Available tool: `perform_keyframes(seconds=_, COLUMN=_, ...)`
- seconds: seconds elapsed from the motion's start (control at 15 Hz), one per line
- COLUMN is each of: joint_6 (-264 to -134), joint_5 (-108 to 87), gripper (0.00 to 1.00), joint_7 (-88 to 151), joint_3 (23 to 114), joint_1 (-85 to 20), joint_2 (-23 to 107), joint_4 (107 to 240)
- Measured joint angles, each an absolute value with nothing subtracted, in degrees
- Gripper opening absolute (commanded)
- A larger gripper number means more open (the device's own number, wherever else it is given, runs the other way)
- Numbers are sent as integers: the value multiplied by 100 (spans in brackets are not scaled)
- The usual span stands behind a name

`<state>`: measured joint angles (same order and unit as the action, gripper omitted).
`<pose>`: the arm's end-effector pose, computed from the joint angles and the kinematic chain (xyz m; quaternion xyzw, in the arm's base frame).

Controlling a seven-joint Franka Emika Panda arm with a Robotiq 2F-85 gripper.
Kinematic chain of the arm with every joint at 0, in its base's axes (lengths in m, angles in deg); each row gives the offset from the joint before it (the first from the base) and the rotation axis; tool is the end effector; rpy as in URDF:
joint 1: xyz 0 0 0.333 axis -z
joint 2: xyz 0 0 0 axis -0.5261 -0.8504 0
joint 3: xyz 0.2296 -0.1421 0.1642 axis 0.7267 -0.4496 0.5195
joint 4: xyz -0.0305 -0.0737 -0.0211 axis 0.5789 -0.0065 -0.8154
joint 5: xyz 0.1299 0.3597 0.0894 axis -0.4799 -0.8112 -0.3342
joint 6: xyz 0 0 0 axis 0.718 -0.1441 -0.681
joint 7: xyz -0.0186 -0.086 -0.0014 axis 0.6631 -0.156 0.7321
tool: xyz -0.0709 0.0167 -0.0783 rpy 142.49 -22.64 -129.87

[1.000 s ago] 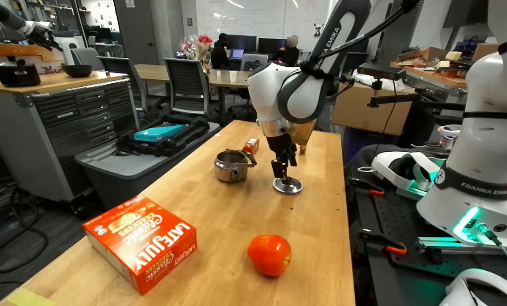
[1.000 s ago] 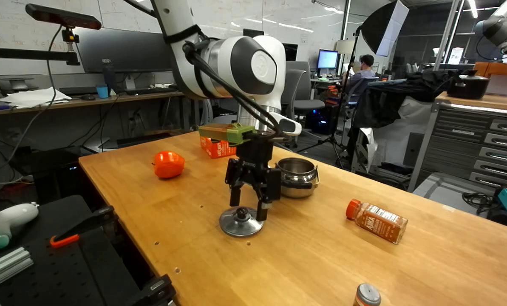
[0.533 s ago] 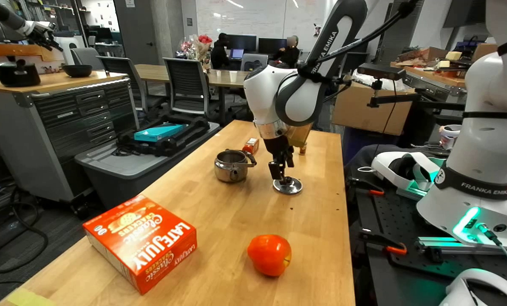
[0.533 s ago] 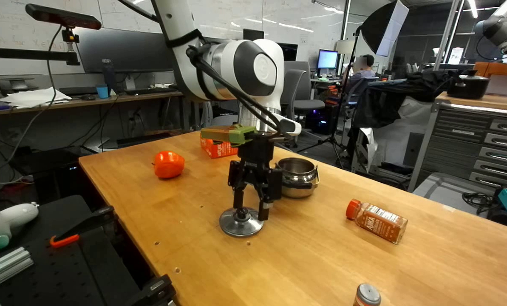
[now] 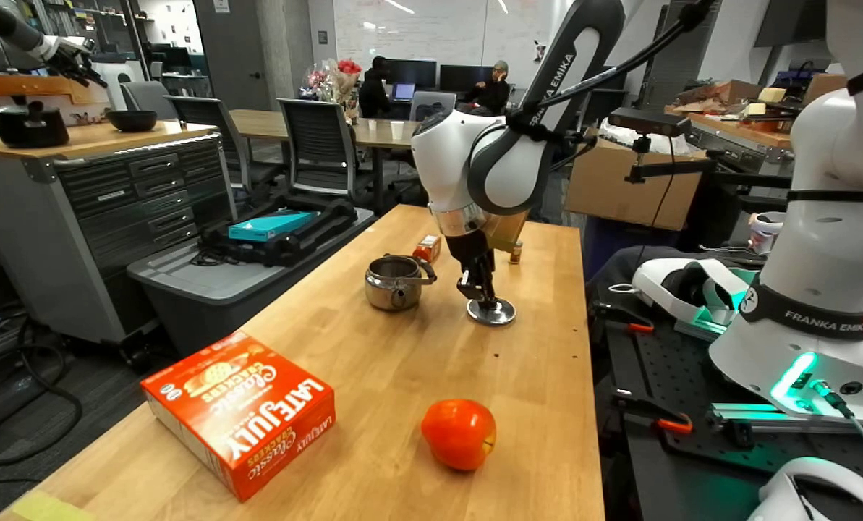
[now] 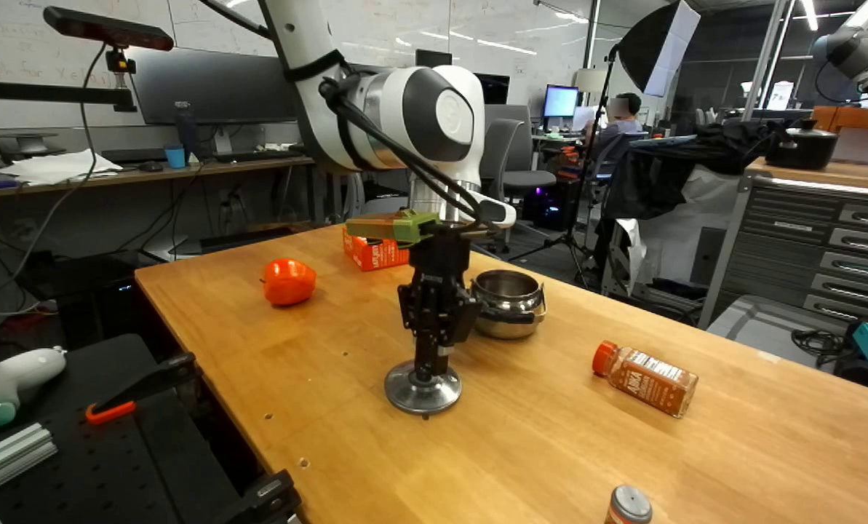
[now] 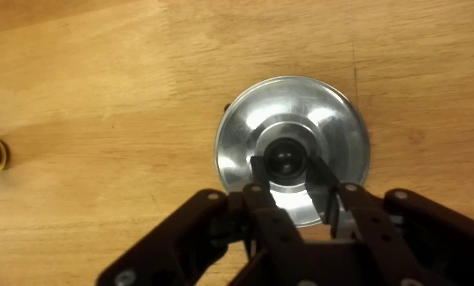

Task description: Cover the kettle with the lid on the table

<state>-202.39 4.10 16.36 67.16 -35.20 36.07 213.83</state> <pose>0.4842 -0.0217 0.1505 0.9820 -0.0535 -0.1322 0.1241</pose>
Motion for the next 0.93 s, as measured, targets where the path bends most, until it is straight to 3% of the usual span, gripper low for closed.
perform_keyframes(seconds=0.93, joint_6=-20208, joint_5=282, gripper=7, joint_7=1582, joint_3=6696, joint_1=-3545, joint_2=3608, joint_4=21303)
